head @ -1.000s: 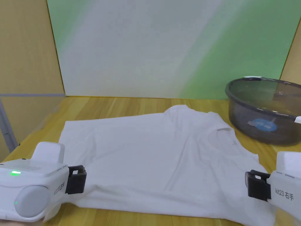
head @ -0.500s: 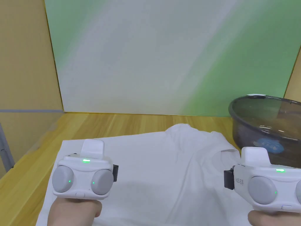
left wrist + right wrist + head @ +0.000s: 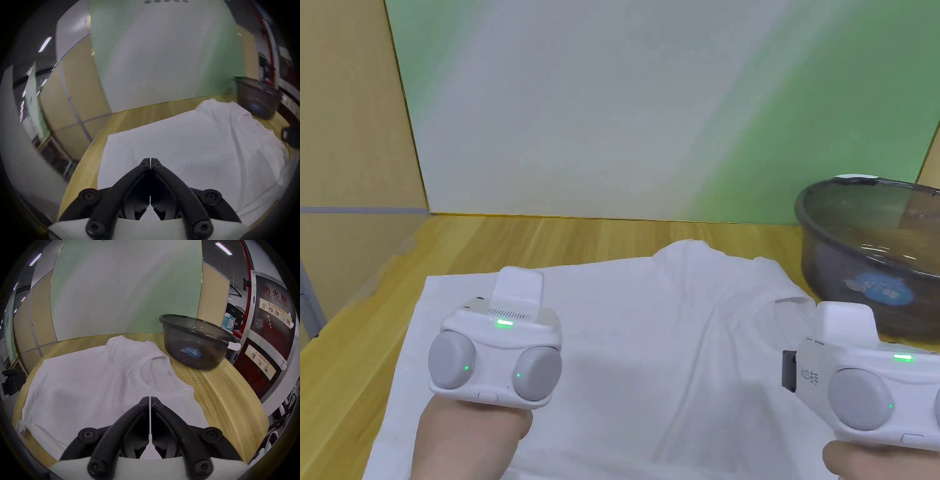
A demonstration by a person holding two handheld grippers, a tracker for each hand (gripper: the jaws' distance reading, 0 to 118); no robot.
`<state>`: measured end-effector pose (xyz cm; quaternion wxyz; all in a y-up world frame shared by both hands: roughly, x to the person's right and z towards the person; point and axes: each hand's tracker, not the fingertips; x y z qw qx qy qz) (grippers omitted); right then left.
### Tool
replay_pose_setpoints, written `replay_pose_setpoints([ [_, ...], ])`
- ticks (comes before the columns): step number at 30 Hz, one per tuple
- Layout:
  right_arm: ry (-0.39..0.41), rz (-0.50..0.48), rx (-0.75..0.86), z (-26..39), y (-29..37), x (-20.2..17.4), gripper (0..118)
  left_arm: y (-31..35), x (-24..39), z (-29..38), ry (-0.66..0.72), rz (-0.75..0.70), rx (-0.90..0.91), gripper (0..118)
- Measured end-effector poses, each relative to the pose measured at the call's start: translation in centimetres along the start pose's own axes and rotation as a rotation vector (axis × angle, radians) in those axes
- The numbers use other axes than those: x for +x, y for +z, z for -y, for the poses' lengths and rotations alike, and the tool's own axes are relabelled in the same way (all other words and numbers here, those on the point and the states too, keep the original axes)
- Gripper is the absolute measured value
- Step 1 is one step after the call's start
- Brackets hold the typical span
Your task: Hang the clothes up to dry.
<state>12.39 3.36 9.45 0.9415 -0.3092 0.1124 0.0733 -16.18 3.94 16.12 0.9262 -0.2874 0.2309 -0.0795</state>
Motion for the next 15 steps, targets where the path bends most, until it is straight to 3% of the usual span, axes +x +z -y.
replay_pose_setpoints([
  [4, 0.080, -0.031, 0.004, -0.2, 0.5, 0.2, 2, 1.4, 2.6, -2.0, -0.351, 0.268, 0.065, 0],
  [5, 0.123, -0.050, -0.005, -0.2, 0.7, 0.3, 2, 2.1, 3.5, -2.4, -0.475, 0.416, 0.053, 0],
  [7, 0.136, -0.083, -0.014, 0.0, 1.3, 0.6, 2, 3.5, 4.7, -2.7, -0.745, 0.697, -0.016, 2],
  [9, 0.162, -0.123, -0.035, 0.5, 1.9, 0.7, 2, 5.0, 6.1, -2.5, -0.956, 0.897, -0.093, 17],
  [12, 0.181, -0.160, -0.072, 1.8, 2.6, 0.7, 2, 5.1, 7.9, -1.7, -1.175, 1.013, -0.214, 42],
  [15, 0.190, -0.155, -0.083, 3.3, 2.9, 0.6, 2, 4.4, 10.0, -0.7, -1.251, 0.977, -0.256, 43],
])
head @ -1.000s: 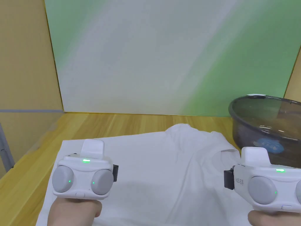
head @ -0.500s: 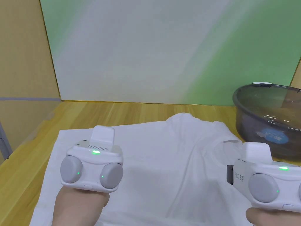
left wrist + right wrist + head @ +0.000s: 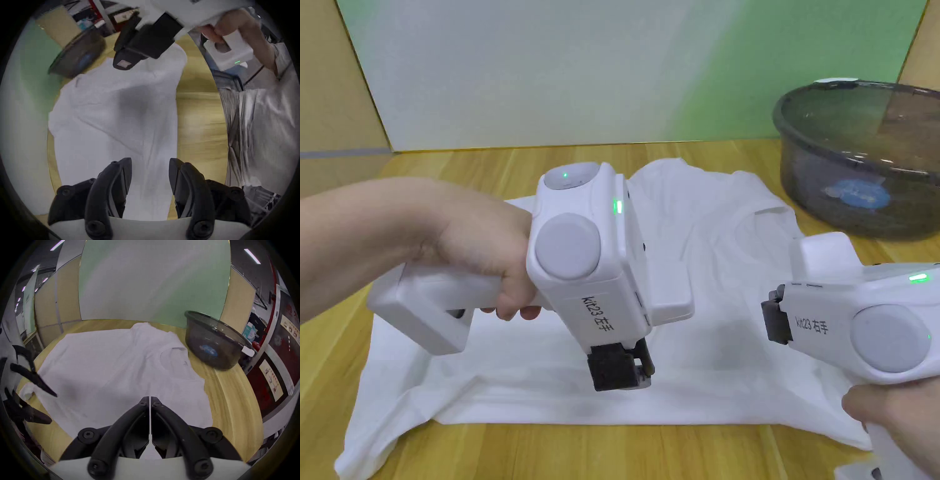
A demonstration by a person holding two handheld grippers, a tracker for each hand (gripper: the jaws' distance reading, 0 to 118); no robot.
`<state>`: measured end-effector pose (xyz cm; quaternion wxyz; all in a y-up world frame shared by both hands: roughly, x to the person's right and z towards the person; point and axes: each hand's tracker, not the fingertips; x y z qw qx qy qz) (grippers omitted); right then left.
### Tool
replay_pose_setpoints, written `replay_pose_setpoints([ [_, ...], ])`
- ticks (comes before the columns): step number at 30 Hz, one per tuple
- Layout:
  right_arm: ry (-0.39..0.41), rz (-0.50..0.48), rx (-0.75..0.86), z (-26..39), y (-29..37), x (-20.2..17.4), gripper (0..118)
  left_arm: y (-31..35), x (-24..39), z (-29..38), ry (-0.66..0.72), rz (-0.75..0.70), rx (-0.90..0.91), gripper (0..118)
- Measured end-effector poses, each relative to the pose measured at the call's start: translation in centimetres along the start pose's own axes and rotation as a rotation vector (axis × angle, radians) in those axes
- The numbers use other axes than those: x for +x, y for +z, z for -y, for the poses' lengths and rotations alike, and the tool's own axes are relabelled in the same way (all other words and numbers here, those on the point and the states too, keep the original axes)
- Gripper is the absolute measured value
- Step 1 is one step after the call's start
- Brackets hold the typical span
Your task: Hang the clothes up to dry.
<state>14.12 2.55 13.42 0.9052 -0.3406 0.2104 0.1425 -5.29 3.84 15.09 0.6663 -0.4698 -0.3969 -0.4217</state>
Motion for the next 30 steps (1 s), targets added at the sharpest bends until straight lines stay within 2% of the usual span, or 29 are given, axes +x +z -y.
replay_pose_setpoints([
  [2, -0.016, -0.006, -0.016, 0.8, -0.2, 0.1, 2, -0.9, -0.3, -0.5, 0.000, -0.001, 0.016, 43],
  [7, -0.027, -0.008, -0.039, 2.0, -0.6, 0.4, 2, -3.1, 0.0, -0.5, -0.009, 0.135, 0.052, 45],
  [12, -0.033, -0.008, -0.044, 2.4, -0.4, 0.6, 2, -6.3, -0.1, 0.3, 0.013, 0.114, -0.016, 50],
  [13, -0.033, -0.007, -0.045, 2.4, -0.3, 0.6, 2, -5.7, -0.5, 0.2, 0.048, 0.153, 0.051, 50],
  [19, -0.061, -0.009, -0.053, 2.7, -0.6, 1.1, 2, -5.9, -0.9, 0.5, 0.089, 0.163, 0.026, 50],
  [20, -0.065, -0.007, -0.055, 2.8, -0.6, 1.1, 2, -5.9, -1.0, 0.2, 0.101, 0.164, 0.013, 46],
  [21, -0.067, -0.007, -0.057, 2.8, -0.7, 1.3, 2, -5.9, -1.1, 0.1, 0.116, 0.171, 0.000, 37],
  [22, -0.067, -0.006, -0.059, 2.9, -0.7, 1.3, 2, -5.8, -1.1, 0.1, 0.116, 0.168, -0.002, 15],
  [23, -0.074, -0.003, -0.058, 2.9, -0.7, 1.4, 2, -5.6, -1.2, 0.1, 0.116, 0.170, -0.004, 0],
  [26, -0.086, 0.001, -0.057, 2.9, -0.5, 1.7, 2, -6.0, -1.1, 0.7, 0.163, 0.185, -0.006, 0],
  [30, -0.089, 0.008, -0.048, 2.8, -0.3, 2.0, 2, -5.8, -0.5, 1.3, 0.138, 0.168, 0.004, 0],
])
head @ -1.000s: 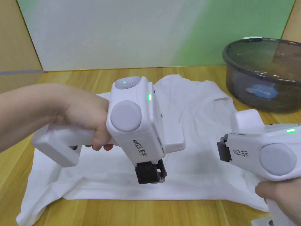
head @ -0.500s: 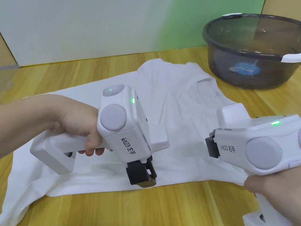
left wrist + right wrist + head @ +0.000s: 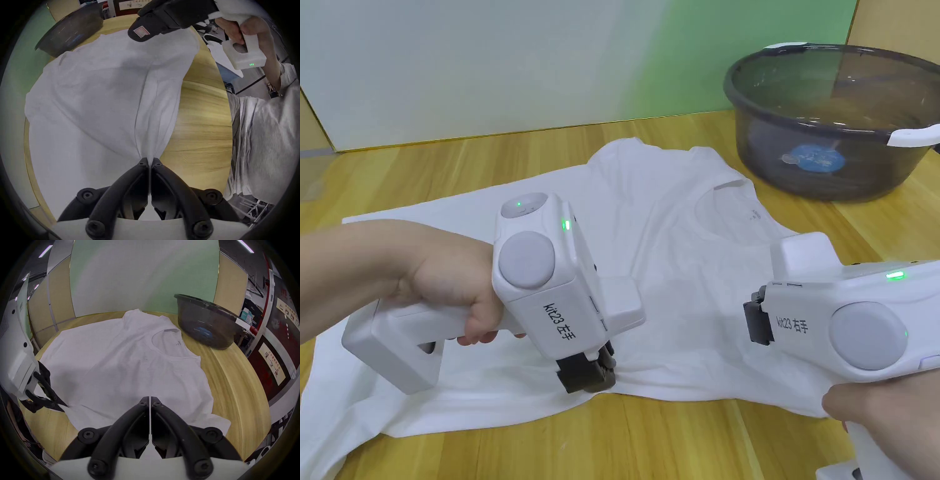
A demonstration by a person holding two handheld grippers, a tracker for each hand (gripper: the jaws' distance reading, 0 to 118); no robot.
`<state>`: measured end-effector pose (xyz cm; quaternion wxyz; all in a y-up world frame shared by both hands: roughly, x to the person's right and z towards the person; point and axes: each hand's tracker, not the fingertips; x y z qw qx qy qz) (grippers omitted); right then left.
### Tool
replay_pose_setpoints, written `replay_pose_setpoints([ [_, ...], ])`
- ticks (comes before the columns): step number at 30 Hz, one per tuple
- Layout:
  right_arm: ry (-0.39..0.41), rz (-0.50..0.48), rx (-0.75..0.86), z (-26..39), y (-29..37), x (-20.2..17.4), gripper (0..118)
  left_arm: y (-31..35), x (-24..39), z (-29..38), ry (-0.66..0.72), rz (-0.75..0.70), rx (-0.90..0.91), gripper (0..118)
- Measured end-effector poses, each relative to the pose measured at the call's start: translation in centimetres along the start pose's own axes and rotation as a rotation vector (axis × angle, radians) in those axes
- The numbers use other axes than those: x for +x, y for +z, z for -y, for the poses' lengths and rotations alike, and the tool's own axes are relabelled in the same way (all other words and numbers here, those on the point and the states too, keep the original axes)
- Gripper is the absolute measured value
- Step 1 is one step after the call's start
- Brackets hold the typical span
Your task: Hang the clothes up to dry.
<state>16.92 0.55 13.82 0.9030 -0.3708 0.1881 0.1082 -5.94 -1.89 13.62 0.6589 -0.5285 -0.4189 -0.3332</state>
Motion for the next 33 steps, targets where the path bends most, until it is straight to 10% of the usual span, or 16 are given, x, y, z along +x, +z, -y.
replay_pose_setpoints([
  [17, -0.008, 0.005, 0.017, 0.0, 0.5, 0.0, 2, 3.7, 3.5, 12.5, 0.169, -0.021, -0.083, 0],
  [33, -0.019, -0.007, -0.019, -0.5, -2.9, 0.7, 2, 5.9, -14.6, 20.4, 0.692, -0.455, -0.300, 0],
])
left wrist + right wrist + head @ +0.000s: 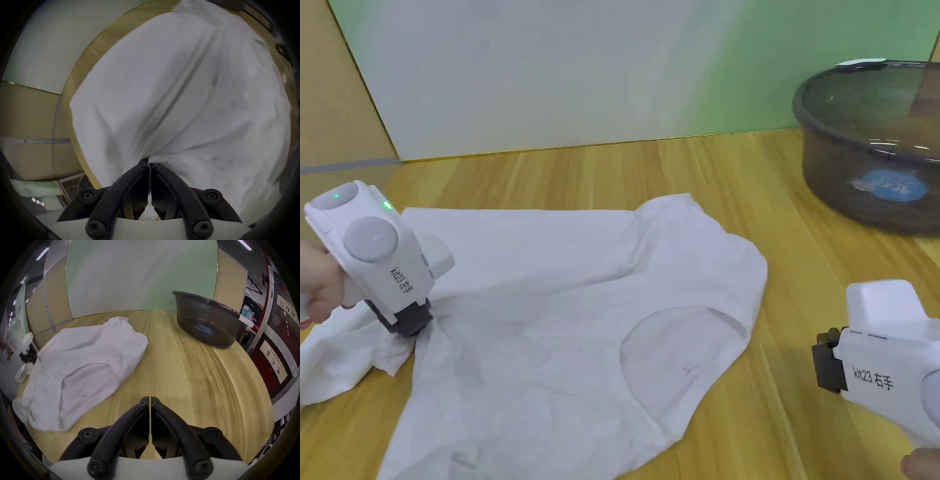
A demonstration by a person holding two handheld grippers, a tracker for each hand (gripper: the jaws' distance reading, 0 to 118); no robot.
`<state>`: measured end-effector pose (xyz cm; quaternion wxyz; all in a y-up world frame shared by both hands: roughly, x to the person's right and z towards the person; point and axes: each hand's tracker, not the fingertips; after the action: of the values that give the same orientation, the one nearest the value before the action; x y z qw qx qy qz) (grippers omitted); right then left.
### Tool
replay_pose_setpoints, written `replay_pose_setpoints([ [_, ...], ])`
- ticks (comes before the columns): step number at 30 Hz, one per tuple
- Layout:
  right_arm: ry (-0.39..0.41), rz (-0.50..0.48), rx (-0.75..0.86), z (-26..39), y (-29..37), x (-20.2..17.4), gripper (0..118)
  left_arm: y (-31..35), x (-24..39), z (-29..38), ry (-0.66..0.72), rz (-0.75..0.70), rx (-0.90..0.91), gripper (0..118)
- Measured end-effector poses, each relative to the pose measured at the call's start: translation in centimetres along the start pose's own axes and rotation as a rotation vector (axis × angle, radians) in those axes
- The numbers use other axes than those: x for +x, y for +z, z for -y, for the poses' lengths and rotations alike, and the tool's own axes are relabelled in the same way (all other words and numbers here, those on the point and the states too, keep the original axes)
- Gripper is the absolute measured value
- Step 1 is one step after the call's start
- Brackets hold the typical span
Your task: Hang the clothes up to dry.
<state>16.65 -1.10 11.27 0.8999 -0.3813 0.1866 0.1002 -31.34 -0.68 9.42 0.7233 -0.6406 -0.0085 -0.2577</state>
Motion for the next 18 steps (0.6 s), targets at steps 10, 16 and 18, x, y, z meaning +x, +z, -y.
replay_pose_setpoints([
  [10, -0.016, 0.046, -0.054, -0.4, -2.2, 1.2, 2, -0.7, 0.0, -17.5, -0.035, -0.138, 0.186, 0],
  [16, -0.028, 0.082, -0.060, -0.8, -2.5, 1.7, 2, -0.5, 1.2, -23.7, 0.047, -0.146, 0.307, 0],
  [18, -0.027, 0.090, -0.063, -0.8, -2.5, 1.7, 2, -0.9, 1.4, -24.1, 0.053, -0.137, 0.311, 0],
])
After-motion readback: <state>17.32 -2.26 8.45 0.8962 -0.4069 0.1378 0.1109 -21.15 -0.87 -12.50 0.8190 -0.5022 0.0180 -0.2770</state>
